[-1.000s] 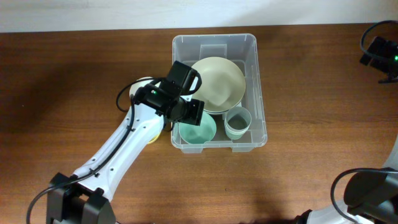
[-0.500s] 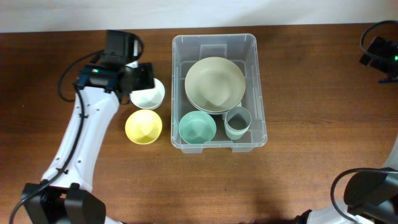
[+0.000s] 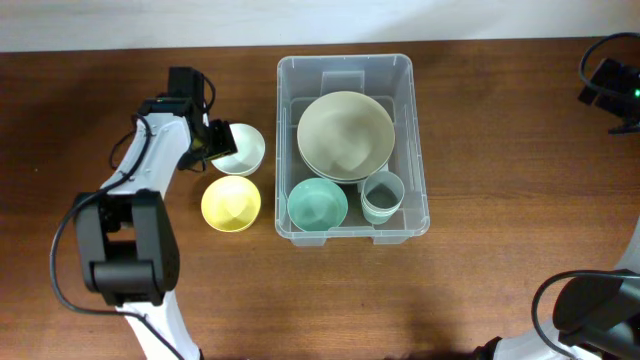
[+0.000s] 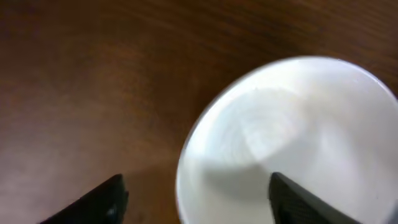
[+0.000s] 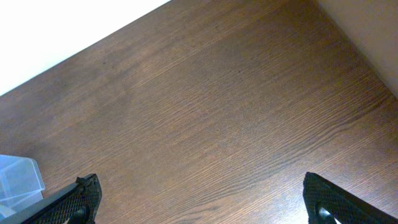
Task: Pack container
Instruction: 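Move the left gripper to the white bowl and grasp its rim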
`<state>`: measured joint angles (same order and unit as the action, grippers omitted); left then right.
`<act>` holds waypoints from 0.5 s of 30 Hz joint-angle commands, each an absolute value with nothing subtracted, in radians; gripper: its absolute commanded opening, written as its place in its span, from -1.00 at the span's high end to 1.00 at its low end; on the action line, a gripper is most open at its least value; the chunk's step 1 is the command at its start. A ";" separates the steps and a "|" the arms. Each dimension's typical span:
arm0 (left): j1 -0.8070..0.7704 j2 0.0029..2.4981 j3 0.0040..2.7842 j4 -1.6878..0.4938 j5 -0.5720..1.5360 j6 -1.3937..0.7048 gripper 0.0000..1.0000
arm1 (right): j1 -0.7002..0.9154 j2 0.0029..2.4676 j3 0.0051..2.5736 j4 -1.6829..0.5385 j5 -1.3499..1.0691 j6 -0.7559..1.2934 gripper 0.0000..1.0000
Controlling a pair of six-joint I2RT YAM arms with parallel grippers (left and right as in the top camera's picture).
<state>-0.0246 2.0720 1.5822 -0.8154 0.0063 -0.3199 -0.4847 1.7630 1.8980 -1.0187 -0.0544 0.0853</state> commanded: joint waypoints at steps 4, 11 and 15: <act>-0.023 2.160 1.587 -0.753 0.041 -0.336 -0.17 | -0.485 1.762 1.901 -1.018 -0.056 0.085 -0.98; -0.023 2.167 1.587 -0.751 0.030 -0.336 0.73 | -0.485 1.762 1.901 -1.018 -0.056 0.085 -0.98; 0.003 2.166 1.605 -0.752 0.030 -0.336 0.99 | -0.485 1.762 1.901 -1.018 -0.056 0.085 -0.98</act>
<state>-0.0246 2.1563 1.5852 -0.7525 0.0372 -0.3367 -0.4847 1.7630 1.8980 -1.0187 -0.0544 0.0856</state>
